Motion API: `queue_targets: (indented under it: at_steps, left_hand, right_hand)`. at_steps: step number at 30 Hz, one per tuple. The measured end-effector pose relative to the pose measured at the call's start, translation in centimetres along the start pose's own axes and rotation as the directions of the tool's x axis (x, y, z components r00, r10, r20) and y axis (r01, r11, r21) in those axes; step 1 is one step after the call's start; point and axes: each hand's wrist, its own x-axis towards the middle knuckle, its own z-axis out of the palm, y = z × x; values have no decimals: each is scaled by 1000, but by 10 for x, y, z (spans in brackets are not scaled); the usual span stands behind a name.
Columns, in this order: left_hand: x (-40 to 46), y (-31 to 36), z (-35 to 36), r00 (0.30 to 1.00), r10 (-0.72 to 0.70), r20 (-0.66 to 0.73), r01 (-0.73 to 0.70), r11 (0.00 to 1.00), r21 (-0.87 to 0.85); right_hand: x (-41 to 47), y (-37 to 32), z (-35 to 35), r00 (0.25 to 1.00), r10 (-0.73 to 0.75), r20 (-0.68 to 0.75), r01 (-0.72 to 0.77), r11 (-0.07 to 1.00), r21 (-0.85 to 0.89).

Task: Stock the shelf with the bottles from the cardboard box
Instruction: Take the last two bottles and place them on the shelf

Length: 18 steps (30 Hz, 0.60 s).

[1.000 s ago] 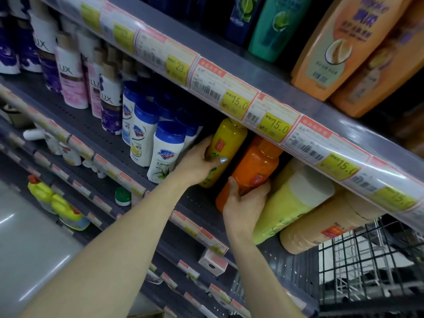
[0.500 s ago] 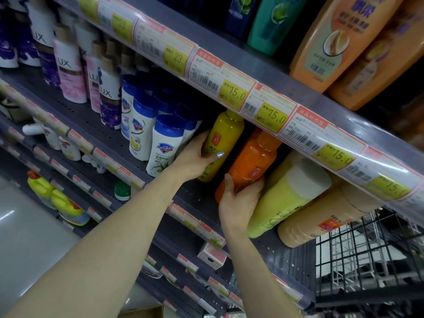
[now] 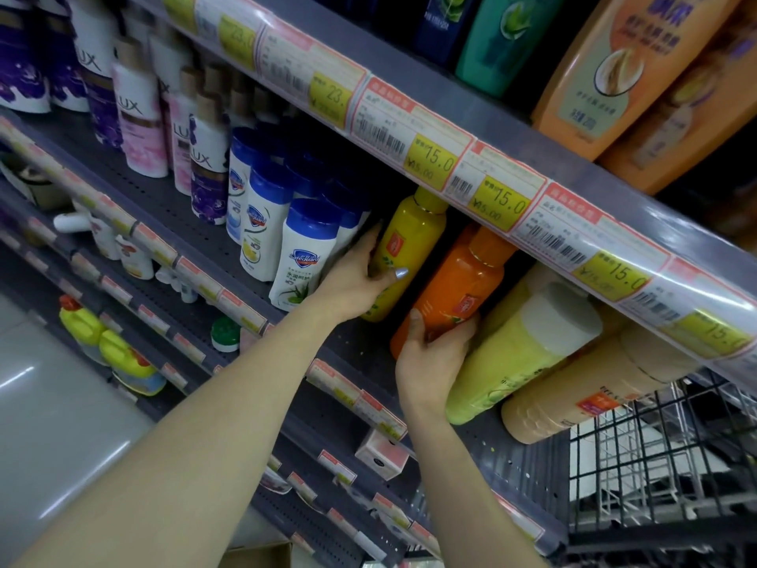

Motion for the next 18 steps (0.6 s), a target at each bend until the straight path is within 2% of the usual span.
queue_targets:
  at_steps: [5, 8, 13, 16, 18]
  left_hand:
    - [-11, -1, 2, 1000, -24, -19, 24, 1000, 8]
    - [-26, 2, 1, 998, -49, -45, 47, 998, -33]
    - [-83, -5, -5, 989, -84, -119, 76, 995, -68]
    - [-132, -29, -19, 970, -96, -223, 75, 992, -99]
    - [-171, -55, -26, 958, -150, -244, 122, 984, -129]
  right_hand:
    - [-3, 4, -1, 991, 109, 82, -111, 994, 20]
    - [-20, 3, -8, 984, 118, 133, -129, 989, 75]
    - [-80, 9, -28, 953, 115, 280, -188, 949, 252]
    - [-117, 45, -40, 920, 96, 381, -187, 960, 208]
    - [-137, 74, -43, 884, 131, 448, -215, 966, 144]
